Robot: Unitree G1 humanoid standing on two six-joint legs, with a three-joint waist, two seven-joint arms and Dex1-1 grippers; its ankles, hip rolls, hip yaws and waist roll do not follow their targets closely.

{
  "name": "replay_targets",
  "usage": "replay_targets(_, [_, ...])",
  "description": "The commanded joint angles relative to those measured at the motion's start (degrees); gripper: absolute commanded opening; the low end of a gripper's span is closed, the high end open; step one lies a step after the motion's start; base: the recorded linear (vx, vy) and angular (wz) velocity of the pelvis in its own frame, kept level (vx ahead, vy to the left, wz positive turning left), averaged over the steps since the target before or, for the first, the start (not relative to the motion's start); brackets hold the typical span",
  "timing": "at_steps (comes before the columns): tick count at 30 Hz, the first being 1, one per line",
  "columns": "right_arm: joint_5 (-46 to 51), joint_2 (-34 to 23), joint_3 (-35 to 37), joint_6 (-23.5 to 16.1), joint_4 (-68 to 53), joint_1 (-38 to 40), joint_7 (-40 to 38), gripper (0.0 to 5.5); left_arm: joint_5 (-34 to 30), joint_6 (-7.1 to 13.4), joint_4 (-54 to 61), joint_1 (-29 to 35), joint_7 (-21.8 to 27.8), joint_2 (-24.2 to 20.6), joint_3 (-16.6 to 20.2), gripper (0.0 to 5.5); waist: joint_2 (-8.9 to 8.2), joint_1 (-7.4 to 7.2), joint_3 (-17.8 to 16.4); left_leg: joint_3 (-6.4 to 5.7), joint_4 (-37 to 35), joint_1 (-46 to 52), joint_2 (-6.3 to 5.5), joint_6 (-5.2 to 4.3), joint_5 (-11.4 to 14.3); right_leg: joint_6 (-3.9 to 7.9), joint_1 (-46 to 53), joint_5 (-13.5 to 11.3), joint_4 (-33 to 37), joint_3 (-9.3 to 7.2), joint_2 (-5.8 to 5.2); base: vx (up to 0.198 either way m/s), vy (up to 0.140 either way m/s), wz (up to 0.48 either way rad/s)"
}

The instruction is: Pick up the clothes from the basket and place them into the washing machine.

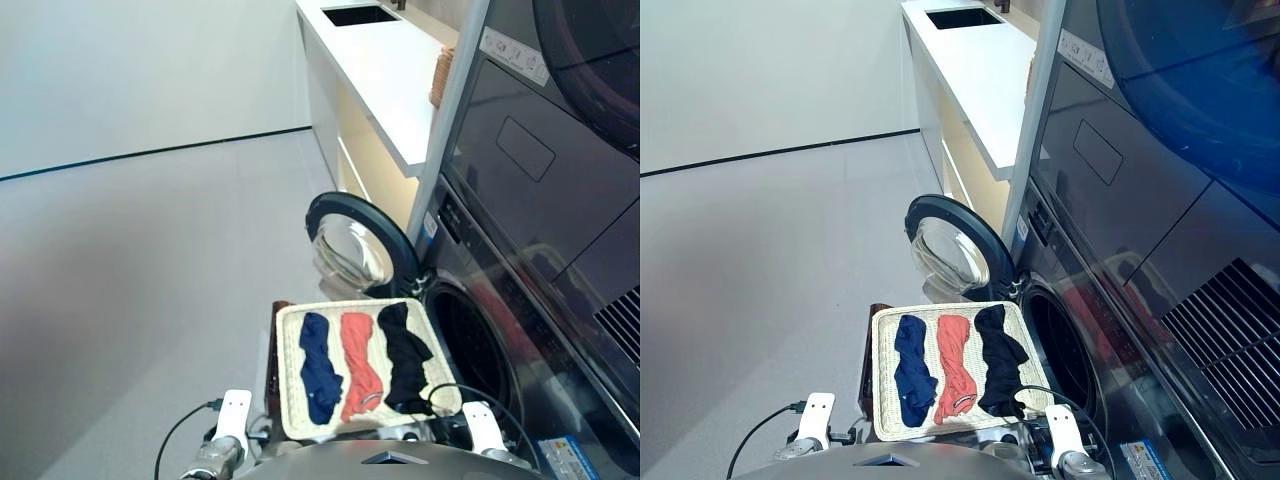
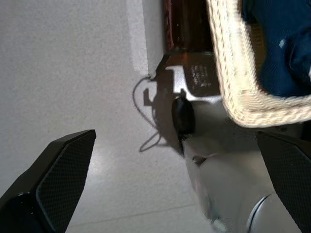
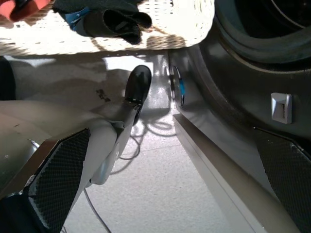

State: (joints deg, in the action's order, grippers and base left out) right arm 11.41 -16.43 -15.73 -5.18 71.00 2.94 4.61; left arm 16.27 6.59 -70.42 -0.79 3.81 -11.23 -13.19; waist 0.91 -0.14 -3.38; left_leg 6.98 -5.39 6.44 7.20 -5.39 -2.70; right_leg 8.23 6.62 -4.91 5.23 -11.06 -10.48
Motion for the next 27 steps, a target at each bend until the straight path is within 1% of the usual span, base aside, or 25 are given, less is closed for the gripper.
replay_targets(1, [-1.6,-0.6,-2.2,-2.0,-10.8,-6.3,-2.7,5.5,8.6,3.8,9.6,5.9,-3.2,0.2,0.9,5.5,-1.16,-1.1,-5.5,2.12,0.5,2.6,0.73,-1.3,2.1,1.17,1.8,4.1,-1.2,1.07,-1.23,-0.09,0.004,-0.007])
replay_targets(3, [-1.2,-2.4,-2.6,-2.7,-20.6,-5.6,-3.5,5.5,12.2,4.8,18.9,5.1,-3.6,-0.6,0.4,5.5,-1.26,-1.45,-7.2,2.07,3.8,0.6,1.11,-1.58,2.4,0.97,0.7,4.1,-2.1,1.94,-1.33,-0.13,-0.01,-0.052])
replay_targets(4, [-0.8,-3.5,-2.6,-3.0,-25.8,-5.4,-3.9,5.5,14.0,5.1,23.3,4.9,-4.1,-1.3,0.1,5.5,-1.46,-1.62,-8.3,1.68,6.4,-1.2,1.4,-1.75,2.8,0.82,-0.1,4.3,-2.9,2.35,-1.4,-0.1,-0.019,-0.062])
replay_targets(5, [-0.8,-3.6,-2.6,-2.9,-26.0,-5.3,-3.9,5.5,14.1,5.1,23.4,4.9,-4.1,-1.3,0.1,5.5,-1.44,-1.65,-8.3,1.63,6.6,-1.4,1.43,-1.75,3.0,0.81,-0.2,4.3,-3.0,2.33,-1.39,-0.14,-0.015,-0.013])
replay_targets(6, [-0.4,-5.3,-3.2,-3.1,-34.2,-5.8,-4.0,5.5,16.9,5.1,28.4,5.1,-4.9,-2.2,-0.2,5.5,-1.64,-1.96,-9.9,1.0,8.0,-2.8,1.56,-1.65,3.2,0.61,-2.4,4.7,-5.4,3.43,-1.18,-0.157,-0.004,0.01])
replay_targets(7, [0.3,-6.0,-3.5,-3.2,-39.5,-6.4,-4.3,5.5,18.9,5.3,31.7,5.8,-6.1,-2.5,-0.4,5.5,-1.67,-2.22,-11.0,0.7,8.1,-3.9,1.74,-1.44,3.1,0.53,-5.1,5.1,-7.9,4.15,-0.84,-0.156,-0.004,-0.107])
replay_targets(8, [0.3,-6.0,-3.5,-3.1,-39.6,-6.3,-4.3,5.5,18.9,5.3,31.7,5.7,-6.1,-2.5,-0.4,5.5,-1.66,-2.18,-10.9,0.73,8.1,-4.0,1.75,-1.43,3.1,0.52,-5.3,5.2,-8.1,4.21,-0.85,-0.178,0.012,-0.224])
replay_targets(9, [1.1,-6.6,-3.9,-3.6,-44.2,-7.4,-4.7,5.5,19.5,5.6,33.4,7.0,-7.4,-2.9,-1.0,5.5,-1.72,-2.54,-12.3,0.71,8.5,-5.7,2.05,-1.43,2.8,0.48,-8.2,5.4,-10.2,4.94,-0.55,-0.174,0.007,-0.168])
replay_targets(11, [2.6,-6.7,-4.1,-4.1,-48.4,-8.4,-5.8,5.5,19.2,5.8,35.1,8.8,-9.1,-3.5,-2.0,5.5,-1.97,-2.55,-13.3,0.69,10.0,-9.0,2.39,-1.43,2.7,0.49,-12.3,5.6,-12.1,5.63,-0.18,-0.204,-0.004,-0.042])
replay_targets(12, [3.9,-6.6,-4.2,-4.8,-53.5,-9.8,-6.9,5.5,19.2,6.3,36.9,10.2,-10.5,-3.9,-2.8,5.5,-2.25,-2.74,-14.8,0.44,11.1,-10.8,2.52,-1.44,2.5,0.38,-14.2,5.5,-13.2,6.16,-0.06,-0.19,-0.019,-0.042])
replay_targets(13, [4.0,-6.7,-4.9,-5.4,-56.3,-10.7,-7.3,5.5,18.8,6.3,37.4,11.6,-11.3,-3.9,-3.4,5.5,-2.5,-2.72,-15.9,0.17,12.3,-12.6,2.63,-1.5,2.6,0.37,-16.1,5.6,-14.4,6.4,0.2,-0.161,-0.024,-0.03])
replay_targets(15, [3.9,-7.0,-5.6,-6.0,-61.2,-12.7,-8.6,5.5,18.1,6.7,38.0,14.4,-13.3,-3.9,-4.0,5.5,-2.88,-2.82,-16.9,-0.59,13.6,-15.1,2.84,-1.44,2.7,0.12,-19.0,6.0,-16.6,6.99,0.72,-0.102,-0.031,-0.065])
replay_targets(16, [3.9,-6.8,-6.2,-6.4,-63.5,-14.0,-9.5,5.5,18.1,7.2,38.3,15.9,-14.5,-3.7,-4.4,5.5,-3.1,-2.91,-17.8,-0.87,14.2,-16.2,3.06,-1.49,2.6,0.14,-20.4,6.4,-18.0,7.1,0.82,-0.106,-0.047,-0.067])
replay_targets(17, [3.1,-6.9,-6.8,-6.5,-65.7,-15.5,-10.5,5.5,17.9,7.1,38.4,17.7,-15.7,-3.4,-4.9,5.5,-3.42,-3.0,-18.8,-1.14,14.9,-17.4,3.19,-1.58,2.7,0.05,-21.5,6.7,-19.2,7.33,1.02,-0.116,-0.06,-0.015])
replay_targets(19, [2.5,-6.6,-7.9,-7.1,-69.5,-17.6,-12.0,5.5,17.3,7.3,37.6,20.9,-17.6,-2.8,-5.9,5.5,-3.86,-3.41,-20.2,-1.47,17.1,-20.2,3.56,-1.98,3.0,-0.15,-23.9,7.5,-21.6,7.2,1.08,-0.097,-0.071,0.065])
replay_targets(20, [1.8,-6.7,-8.2,-7.0,-71.1,-18.8,-12.7,5.5,17.1,7.1,37.6,22.0,-18.2,-2.7,-6.1,5.5,-4.0,-3.47,-20.7,-1.67,18.1,-21.6,3.7,-2.03,3.2,-0.22,-25.2,7.8,-22.9,7.27,1.24,-0.092,-0.056,0.168])
replay_targets(22, [1.6,-5.6,-9.6,-7.7,-73.9,-21.2,-14.0,5.5,15.9,7.3,37.0,24.8,-20.4,-2.3,-6.8,5.5,-4.25,-3.6,-22.3,-2.18,20.6,-24.0,3.57,-2.0,4.0,-0.42,-28.1,8.3,-25.8,7.75,1.49,-0.101,-0.029,0.1])
replay_targets(23, [1.1,-5.1,-10.3,-8.0,-74.5,-22.5,-14.7,5.5,15.4,7.4,36.5,26.0,-21.1,-1.8,-7.4,5.5,-4.35,-3.68,-23.1,-2.44,21.7,-25.2,3.54,-1.91,4.3,-0.44,-29.4,8.6,-27.0,7.98,1.43,-0.096,-0.017,0.02])
replay_targets(24, [0.2,-5.1,-10.8,-7.8,-75.5,-23.6,-15.3,5.5,14.8,7.3,36.0,27.1,-21.6,-1.8,-7.7,5.5,-4.42,-3.86,-23.9,-2.49,22.8,-26.5,3.69,-1.96,4.6,-0.39,-30.8,8.9,-28.3,8.2,1.25,-0.113,-0.016,0.048])
replay_targets(26, [0.0,-4.2,-11.8,-8.6,-77.3,-24.9,-16.4,5.5,13.1,7.3,34.9,29.2,-23.4,-1.9,-7.8,5.5,-4.67,-4.33,-25.1,-2.47,24.9,-28.8,3.84,-1.84,5.3,-0.45,-33.5,9.1,-30.5,8.66,1.46,-0.081,0.012,0.094])
replay_targets(27, [0.0,-3.5,-12.5,-8.8,-77.5,-25.4,-16.9,5.5,13.1,7.7,33.6,29.7,-24.9,-1.4,-7.3,5.5,-4.84,-4.43,-25.6,-2.3,26.0,-29.5,3.91,-1.7,6.0,-0.42,-34.5,9.7,-31.4,8.99,1.5,0.0,0.0,0.0])
